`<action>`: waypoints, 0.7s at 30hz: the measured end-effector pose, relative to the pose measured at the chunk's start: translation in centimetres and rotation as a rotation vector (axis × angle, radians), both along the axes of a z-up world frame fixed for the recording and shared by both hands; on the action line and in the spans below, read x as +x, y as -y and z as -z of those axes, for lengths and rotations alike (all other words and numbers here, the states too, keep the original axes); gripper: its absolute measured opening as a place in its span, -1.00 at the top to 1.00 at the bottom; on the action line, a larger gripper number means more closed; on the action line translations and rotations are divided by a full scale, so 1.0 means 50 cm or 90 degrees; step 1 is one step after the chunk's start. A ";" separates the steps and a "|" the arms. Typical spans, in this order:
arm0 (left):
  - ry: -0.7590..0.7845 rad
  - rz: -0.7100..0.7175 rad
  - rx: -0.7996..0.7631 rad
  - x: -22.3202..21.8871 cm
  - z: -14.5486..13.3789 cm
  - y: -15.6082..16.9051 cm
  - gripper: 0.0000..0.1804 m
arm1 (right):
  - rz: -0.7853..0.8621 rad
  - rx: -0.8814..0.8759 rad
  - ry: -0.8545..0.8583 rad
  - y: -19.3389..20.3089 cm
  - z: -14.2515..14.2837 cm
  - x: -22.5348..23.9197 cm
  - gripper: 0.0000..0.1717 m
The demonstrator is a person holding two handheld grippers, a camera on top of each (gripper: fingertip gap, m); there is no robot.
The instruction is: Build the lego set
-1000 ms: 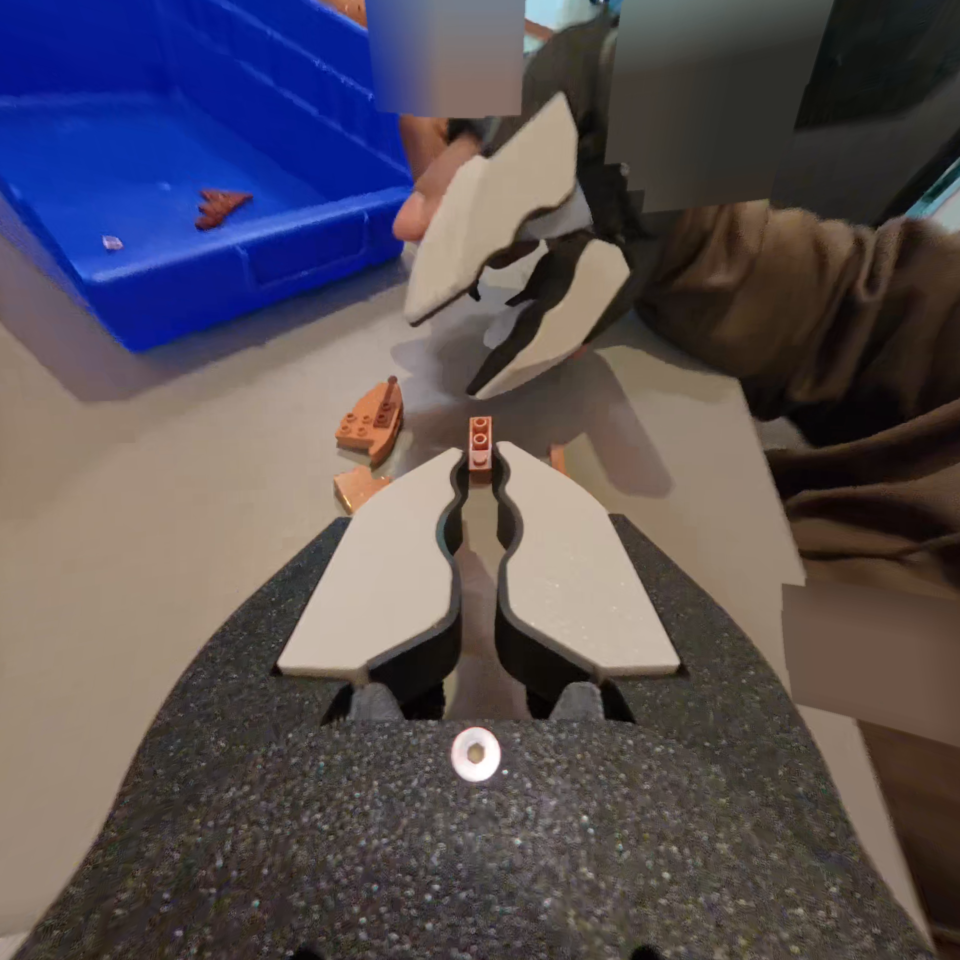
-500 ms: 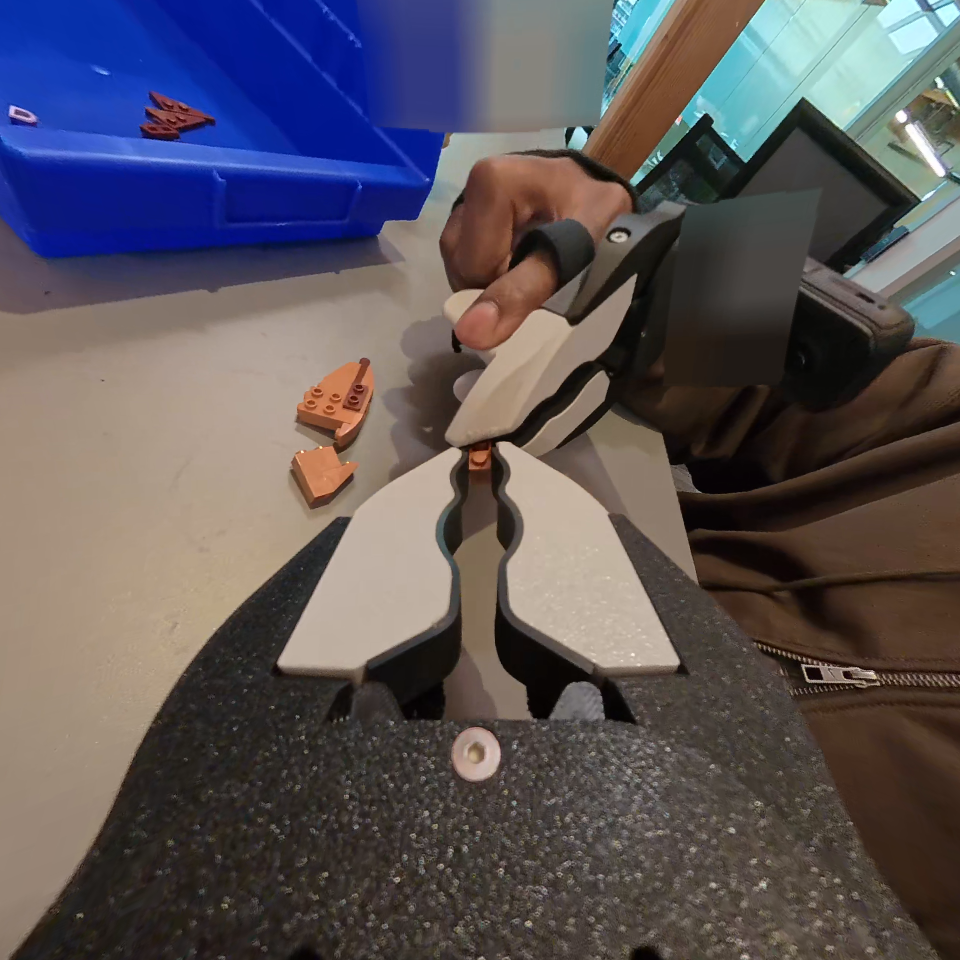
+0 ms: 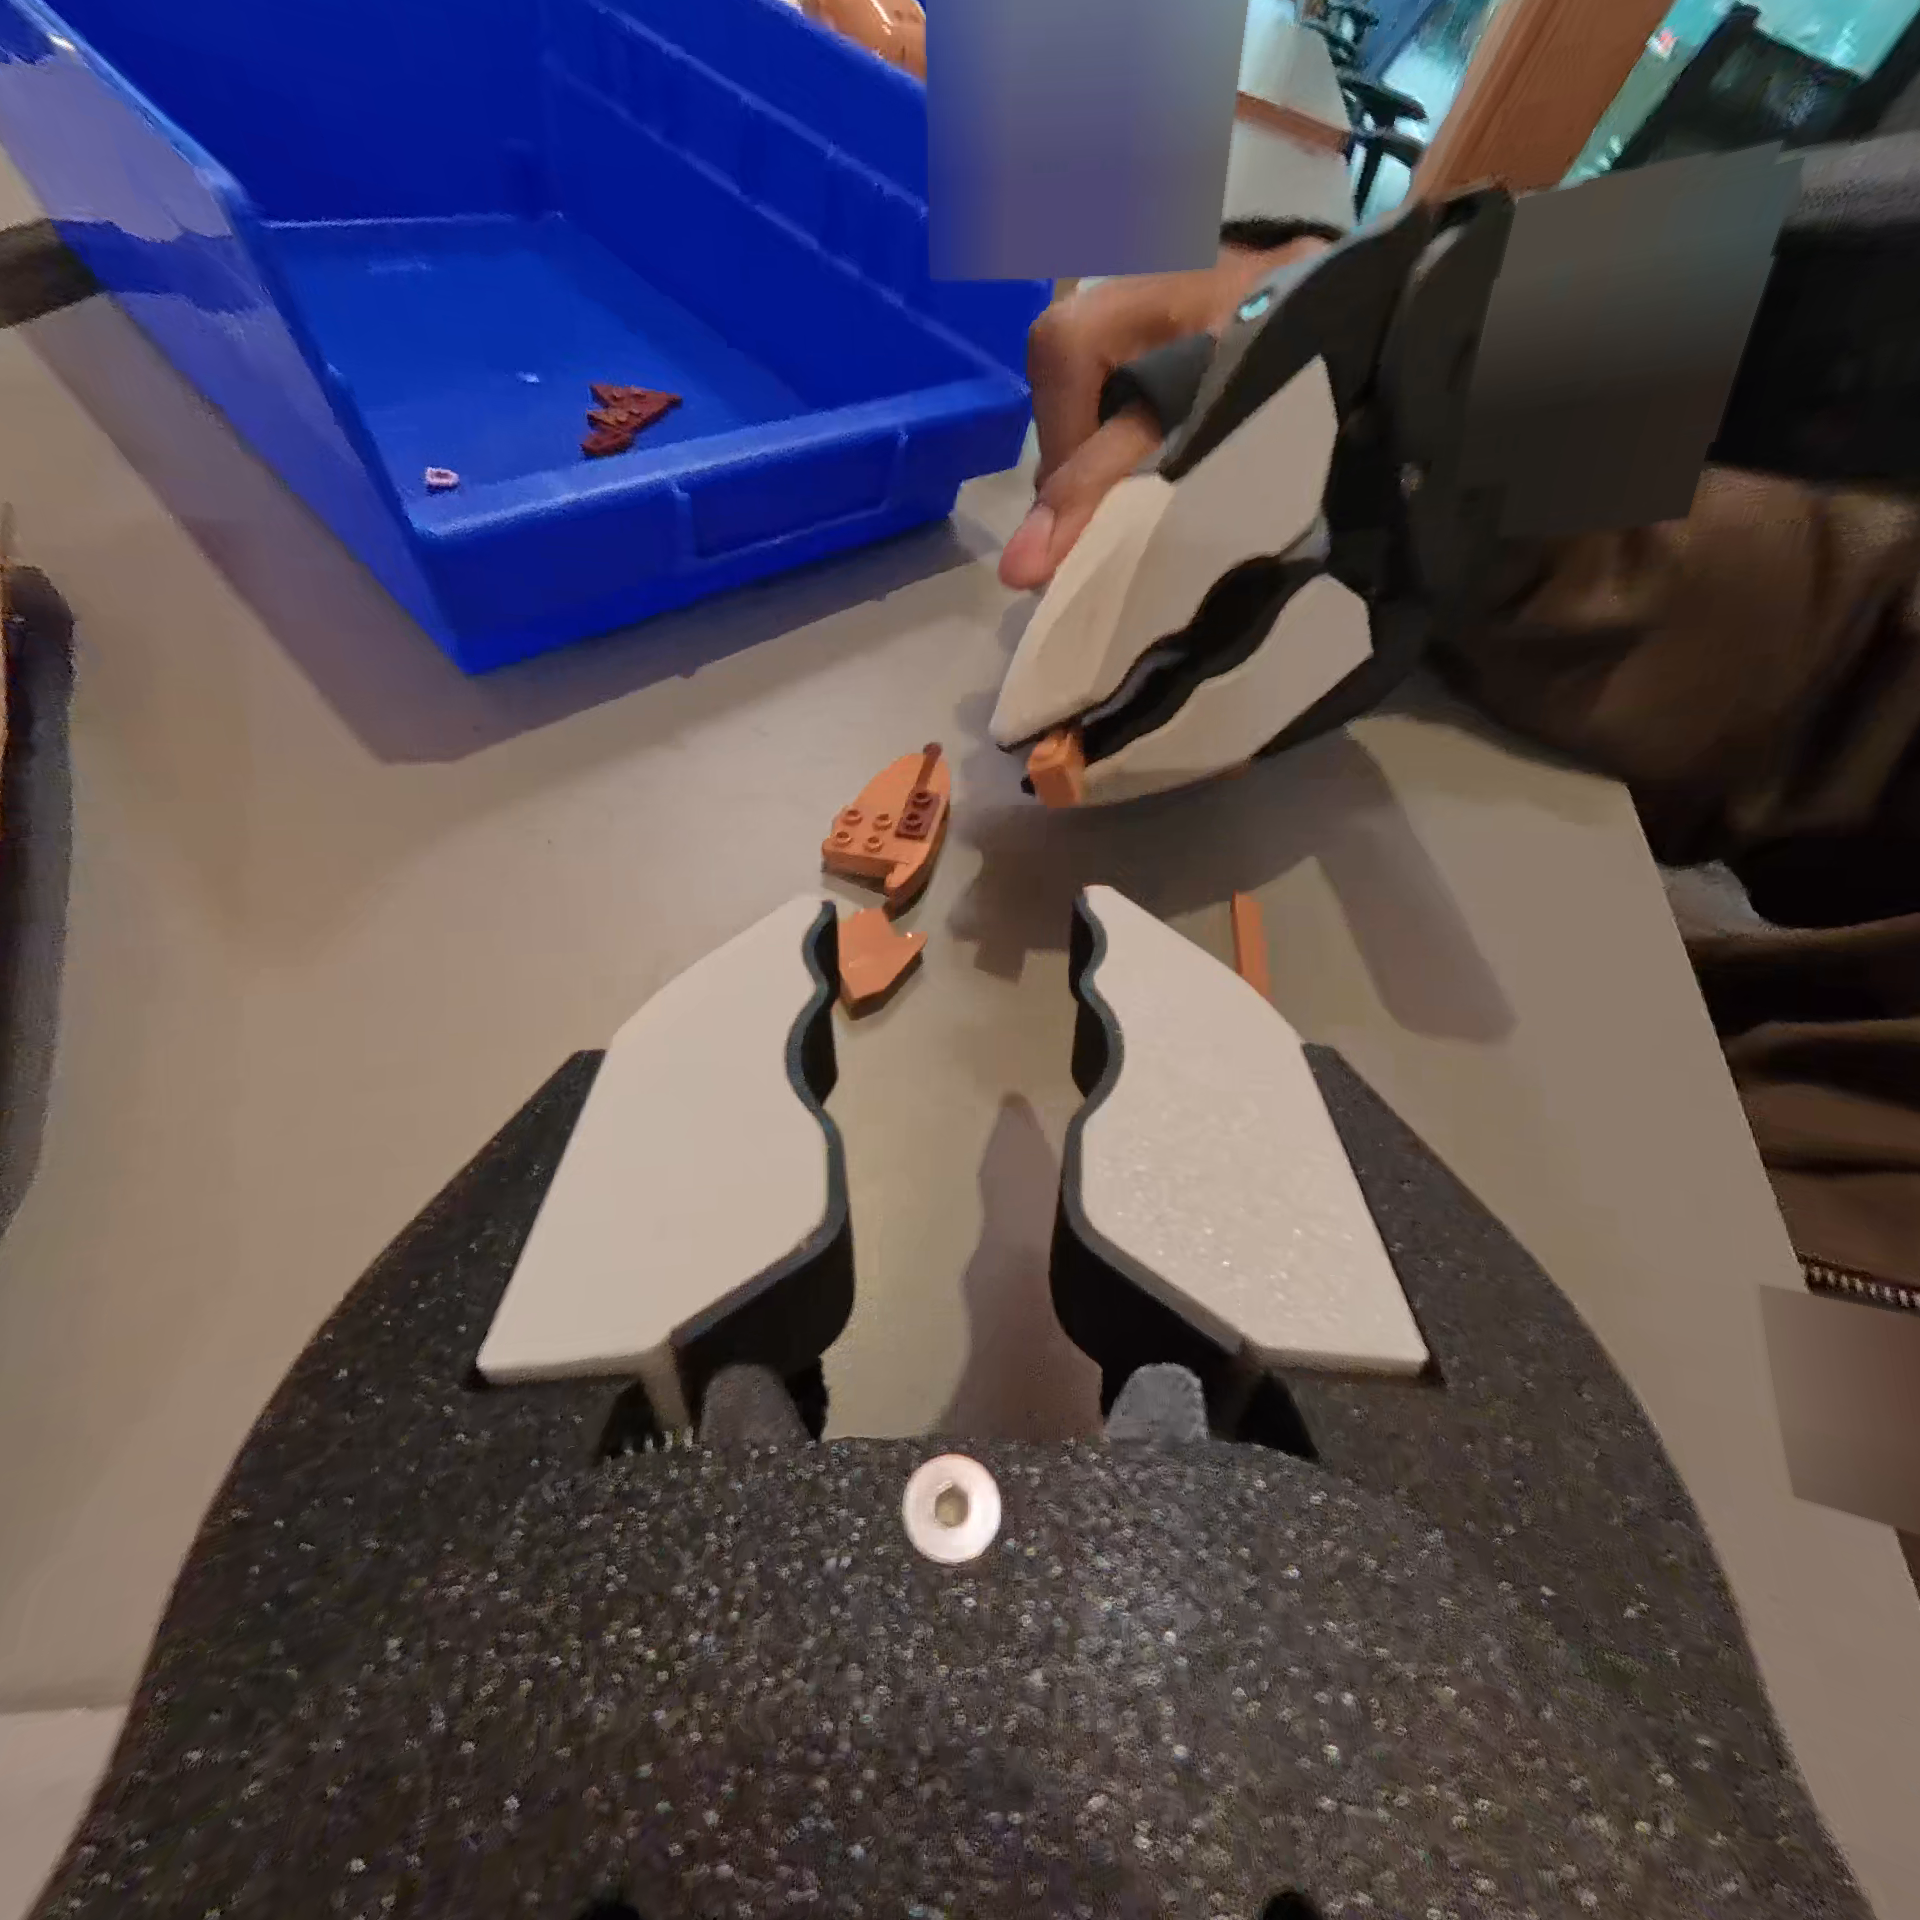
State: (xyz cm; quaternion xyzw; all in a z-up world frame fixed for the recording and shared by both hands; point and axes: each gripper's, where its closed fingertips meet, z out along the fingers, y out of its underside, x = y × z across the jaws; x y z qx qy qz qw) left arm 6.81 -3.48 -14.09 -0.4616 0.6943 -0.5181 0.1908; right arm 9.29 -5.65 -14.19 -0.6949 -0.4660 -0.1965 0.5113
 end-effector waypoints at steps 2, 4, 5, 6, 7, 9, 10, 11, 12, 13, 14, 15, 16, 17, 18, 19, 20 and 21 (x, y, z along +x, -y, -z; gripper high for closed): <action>-0.011 0.020 -0.004 -0.002 0.003 0.005 0.52 | 0.010 -0.003 -0.022 0.006 0.000 0.012 0.89; -0.019 0.033 -0.019 -0.002 0.003 0.003 0.51 | 0.022 -0.003 -0.037 0.010 0.001 0.024 0.89; -0.020 0.037 -0.019 0.000 0.003 -0.002 0.50 | 0.027 -0.004 -0.043 0.012 0.001 0.028 0.89; -0.019 0.040 -0.006 0.003 0.005 -0.010 0.48 | 0.030 -0.005 -0.049 0.012 0.001 0.032 0.89; -0.020 0.044 0.021 0.008 0.009 -0.021 0.46 | 0.032 -0.007 -0.056 0.013 0.002 0.035 0.89; -0.036 0.074 0.075 0.014 0.017 -0.037 0.43 | 0.036 -0.011 -0.067 0.012 0.001 0.038 0.89; -0.042 0.096 0.095 0.018 0.017 -0.039 0.42 | 0.037 -0.011 -0.072 0.012 0.000 0.039 0.89; -0.043 0.119 0.117 0.022 0.018 -0.040 0.41 | 0.037 -0.011 -0.077 0.012 0.000 0.039 0.89; -0.043 0.138 0.137 0.027 0.019 -0.040 0.39 | 0.038 -0.012 -0.081 0.012 0.000 0.040 0.89; -0.044 0.155 0.151 0.032 0.020 -0.037 0.38 | 0.039 -0.013 -0.084 0.012 0.000 0.041 0.89; -0.046 0.173 0.162 0.035 0.022 -0.031 0.38 | 0.041 -0.013 -0.086 0.012 0.000 0.042 0.89; -0.049 0.191 0.173 0.036 0.025 -0.025 0.38 | 0.041 -0.014 -0.090 0.012 0.000 0.043 0.89; -0.051 0.205 0.187 0.038 0.030 -0.020 0.38 | 0.040 -0.015 -0.094 0.012 -0.001 0.043 0.89; -0.054 0.211 0.202 0.041 0.037 -0.018 0.38 | 0.040 -0.017 -0.097 0.012 -0.001 0.042 0.89; -0.061 0.213 0.217 0.044 0.044 -0.016 0.38 | 0.040 -0.018 -0.098 0.012 0.000 0.043 0.89; -0.071 0.215 0.227 0.045 0.051 -0.013 0.38 | 0.042 -0.018 -0.096 0.012 0.001 0.044 0.89; -0.079 0.217 0.235 0.044 0.058 -0.009 0.38 | 0.044 -0.018 -0.094 0.012 0.000 0.045 0.89; -0.087 0.214 0.247 0.043 0.063 -0.007 0.38 | 0.044 -0.017 -0.093 0.012 -0.001 0.045 0.89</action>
